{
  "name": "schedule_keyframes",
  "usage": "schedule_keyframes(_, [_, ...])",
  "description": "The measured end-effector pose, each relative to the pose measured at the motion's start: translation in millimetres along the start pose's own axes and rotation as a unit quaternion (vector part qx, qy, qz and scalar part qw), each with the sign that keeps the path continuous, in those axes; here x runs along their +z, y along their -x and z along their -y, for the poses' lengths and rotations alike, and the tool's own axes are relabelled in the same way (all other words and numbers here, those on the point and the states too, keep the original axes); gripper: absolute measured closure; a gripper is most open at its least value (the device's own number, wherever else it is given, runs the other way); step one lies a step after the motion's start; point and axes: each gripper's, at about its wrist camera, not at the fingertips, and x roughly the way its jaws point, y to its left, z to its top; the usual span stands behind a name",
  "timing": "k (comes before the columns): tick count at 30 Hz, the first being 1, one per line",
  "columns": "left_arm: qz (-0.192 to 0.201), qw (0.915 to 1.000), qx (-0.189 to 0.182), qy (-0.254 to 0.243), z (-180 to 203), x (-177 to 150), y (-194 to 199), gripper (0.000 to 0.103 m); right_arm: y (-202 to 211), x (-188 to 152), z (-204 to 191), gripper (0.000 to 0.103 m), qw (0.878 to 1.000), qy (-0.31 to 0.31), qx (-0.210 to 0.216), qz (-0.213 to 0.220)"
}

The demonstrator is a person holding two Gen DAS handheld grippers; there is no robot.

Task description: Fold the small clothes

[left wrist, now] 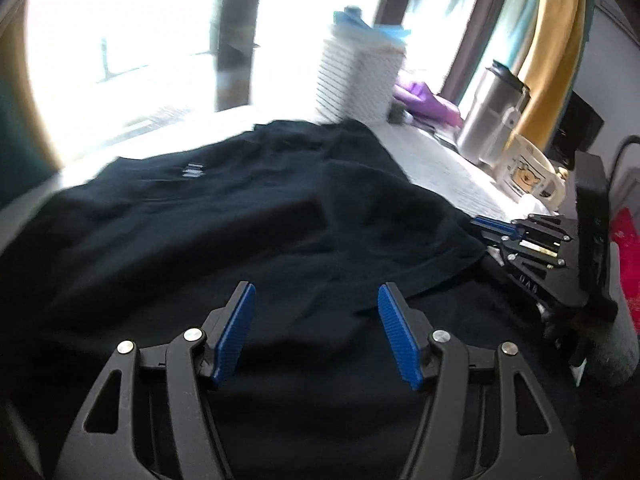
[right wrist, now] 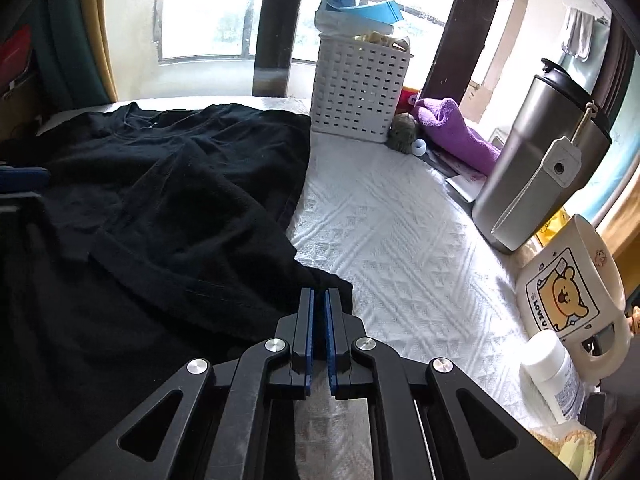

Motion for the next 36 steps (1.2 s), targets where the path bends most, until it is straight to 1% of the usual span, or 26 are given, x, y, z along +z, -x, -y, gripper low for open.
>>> schedule_keyframes(1, [-0.008, 0.9999, -0.013, 0.002, 2.6, 2.6, -11.3, 0.039, 3.5, 0.1, 6.8, 0.075, 1.0, -0.019, 0.002, 0.01])
schedule_keyframes(2, [-0.015, 0.9998, -0.016, 0.001, 5.5, 4.5, -19.7, 0.039, 6.2, -0.1, 12.0, 0.059, 0.999, -0.035, 0.008, 0.018])
schedule_keyframes(3, [-0.027, 0.9995, -0.015, 0.002, 7.6, 6.7, -32.4, 0.04, 11.5, -0.4, 21.5, 0.015, 0.997, -0.06, 0.029, 0.033])
schedule_keyframes(4, [-0.034, 0.9994, -0.011, 0.003, 9.3, 8.2, -40.8, 0.041, 16.3, -0.7, 28.6, 0.0, 0.995, -0.077, 0.044, 0.046])
schedule_keyframes(5, [-0.027, 0.9996, -0.004, -0.004, 12.0, 8.4, -44.0, 0.043, 20.4, -1.1, 32.1, 0.0, 0.994, -0.084, 0.049, 0.051])
schedule_keyframes(6, [-0.021, 0.9996, 0.009, -0.019, 16.1, 9.9, -47.3, 0.057, 23.0, -1.2, 33.3, 0.0, 0.994, -0.085, 0.052, 0.052])
schedule_keyframes(7, [-0.019, 0.9991, 0.027, -0.028, 19.3, 11.3, -49.5, 0.076, 24.1, -1.2, 32.9, 0.0, 0.994, -0.08, 0.052, 0.051])
schedule_keyframes(8, [-0.017, 0.9987, 0.035, -0.032, 20.2, 12.1, -50.0, 0.09, 24.6, -1.4, 32.0, 0.0, 0.995, -0.076, 0.05, 0.05])
schedule_keyframes(9, [-0.019, 0.9987, 0.033, -0.032, 18.8, 12.5, -50.7, 0.101, 25.2, -2.1, 30.6, 0.0, 0.995, -0.074, 0.047, 0.05])
schedule_keyframes(10, [-0.021, 0.9987, 0.03, -0.036, 17.6, 12.6, -50.3, 0.101, 23.7, -2.5, 30.1, 0.0, 0.995, -0.073, 0.047, 0.047])
schedule_keyframes(13, [-0.019, 0.9977, 0.037, -0.054, 16.2, 9.5, -42.8, 0.102, 18.4, -2.6, 28.6, 0.0, 0.995, -0.074, 0.053, 0.038])
schedule_keyframes(16, [-0.002, 0.9966, 0.054, -0.062, 6.8, 9.2, -23.2, 0.102, 16.7, -1.9, 28.3, 0.0, 0.995, -0.076, 0.06, 0.035])
schedule_keyframes(19, [0.015, 0.9968, 0.066, -0.044, -13.4, 17.3, -9.9, 0.102, 19.2, 1.5, 29.4, 0.0, 0.994, -0.08, 0.061, 0.037])
schedule_keyframes(21, [0.017, 0.9972, 0.067, -0.027, -30.6, 22.7, -3.2, 0.102, 21.0, 4.2, 28.7, 0.0, 0.994, -0.084, 0.068, 0.036])
schedule_keyframes(25, [0.011, 0.997, 0.073, -0.024, -45.0, 28.8, -10.4, 0.102, 20.9, 8.9, 18.5, 0.0, 0.994, -0.069, 0.075, 0.031])
schedule_keyframes(28, [-0.007, 0.9961, 0.077, -0.042, -42.4, 24.2, -18.4, 0.102, 24.0, 10.3, 14.3, 0.0, 0.994, -0.07, 0.08, 0.034])
schedule_keyframes(30, [-0.01, 0.995, 0.086, -0.05, -39.6, 19.5, -23.4, 0.102, 27.5, 12.7, 13.8, 0.0, 0.993, -0.074, 0.078, 0.039])
schedule_keyframes(33, [-0.012, 0.9954, 0.087, -0.037, -45.6, 14.7, -28.1, 0.102, 24.9, 18.0, 11.7, 0.0, 0.993, -0.08, 0.074, 0.039])
schedule_keyframes(36, [-0.003, 0.9961, 0.084, -0.026, -49.1, 14.7, -24.4, 0.102, 16.8, 22.2, 9.1, 0.0, 0.994, -0.08, 0.073, 0.031])
